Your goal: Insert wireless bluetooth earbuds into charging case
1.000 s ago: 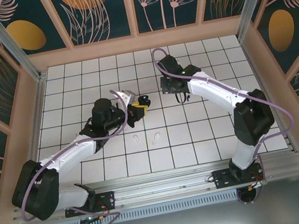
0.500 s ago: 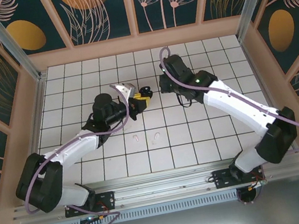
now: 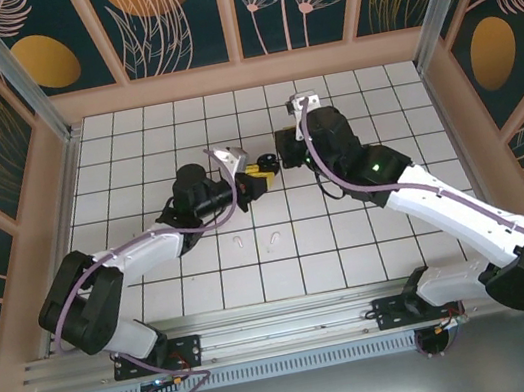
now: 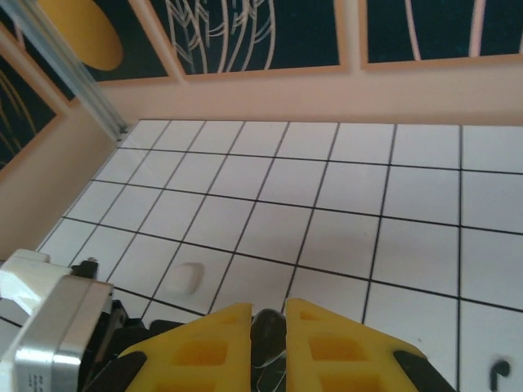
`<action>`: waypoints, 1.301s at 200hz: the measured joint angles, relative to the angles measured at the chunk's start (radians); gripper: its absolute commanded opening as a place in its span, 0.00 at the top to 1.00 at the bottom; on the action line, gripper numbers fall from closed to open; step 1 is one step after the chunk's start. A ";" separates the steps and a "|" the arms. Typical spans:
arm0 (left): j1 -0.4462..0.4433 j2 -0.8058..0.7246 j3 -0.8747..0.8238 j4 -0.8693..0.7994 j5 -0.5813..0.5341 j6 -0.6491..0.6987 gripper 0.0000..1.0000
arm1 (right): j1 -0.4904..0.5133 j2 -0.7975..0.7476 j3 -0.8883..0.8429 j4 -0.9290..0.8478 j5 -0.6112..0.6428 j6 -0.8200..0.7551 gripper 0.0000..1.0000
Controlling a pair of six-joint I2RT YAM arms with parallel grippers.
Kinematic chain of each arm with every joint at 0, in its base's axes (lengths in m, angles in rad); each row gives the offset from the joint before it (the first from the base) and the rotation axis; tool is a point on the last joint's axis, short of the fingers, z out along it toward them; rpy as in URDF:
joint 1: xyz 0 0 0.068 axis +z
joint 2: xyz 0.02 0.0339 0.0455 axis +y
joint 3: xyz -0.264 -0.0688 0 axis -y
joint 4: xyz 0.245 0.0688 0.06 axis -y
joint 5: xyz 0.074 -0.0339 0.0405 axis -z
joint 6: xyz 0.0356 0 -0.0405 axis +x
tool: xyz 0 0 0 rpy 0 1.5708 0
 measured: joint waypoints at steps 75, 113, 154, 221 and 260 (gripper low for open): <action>-0.038 -0.005 0.017 0.008 -0.021 0.019 1.00 | 0.013 0.000 -0.077 0.091 -0.079 -0.061 0.86; -0.039 -0.025 0.018 0.007 -0.022 0.018 1.00 | 0.013 0.000 -0.082 0.098 -0.098 -0.066 0.86; -0.039 -0.039 0.019 0.006 -0.022 0.018 1.00 | 0.013 0.000 -0.095 0.097 -0.105 -0.082 0.86; -0.039 -0.050 0.019 -0.001 -0.022 0.018 1.00 | 0.013 0.018 -0.095 0.097 -0.105 -0.092 0.86; -0.039 -0.051 0.019 -0.002 -0.022 0.018 1.00 | 0.014 0.031 -0.095 0.092 -0.105 -0.109 0.86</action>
